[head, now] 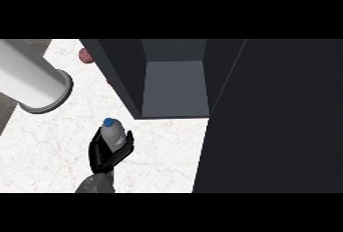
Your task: Pick up the bottled water, place it into the cabinet and close the cabinet
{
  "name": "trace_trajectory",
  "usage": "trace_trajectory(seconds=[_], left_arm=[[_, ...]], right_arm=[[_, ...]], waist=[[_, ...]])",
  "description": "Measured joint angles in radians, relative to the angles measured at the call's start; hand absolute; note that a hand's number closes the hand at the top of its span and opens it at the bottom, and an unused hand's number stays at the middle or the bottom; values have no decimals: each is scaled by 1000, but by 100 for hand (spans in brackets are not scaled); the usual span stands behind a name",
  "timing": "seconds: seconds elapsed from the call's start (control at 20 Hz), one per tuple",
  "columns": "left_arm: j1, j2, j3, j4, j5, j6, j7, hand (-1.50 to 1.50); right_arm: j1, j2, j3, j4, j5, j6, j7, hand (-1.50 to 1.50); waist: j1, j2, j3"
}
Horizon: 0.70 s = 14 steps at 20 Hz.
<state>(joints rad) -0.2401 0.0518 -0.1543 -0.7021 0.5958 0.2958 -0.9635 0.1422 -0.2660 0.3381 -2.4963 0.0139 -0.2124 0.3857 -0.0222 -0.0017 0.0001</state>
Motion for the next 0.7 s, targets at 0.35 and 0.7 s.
trace_trajectory(seconds=[0.35,0.7], left_arm=[[-95,57,-118,38,-61,-285,98,150],[-202,11,-128,29,-66,-358,186,150]], right_arm=[[19,-19,-83,7,-14,29,-30,-150],[84,-31,-241,9,-67,98,-83,-150]], waist=[[-11,2,0],[-3,0,1]])
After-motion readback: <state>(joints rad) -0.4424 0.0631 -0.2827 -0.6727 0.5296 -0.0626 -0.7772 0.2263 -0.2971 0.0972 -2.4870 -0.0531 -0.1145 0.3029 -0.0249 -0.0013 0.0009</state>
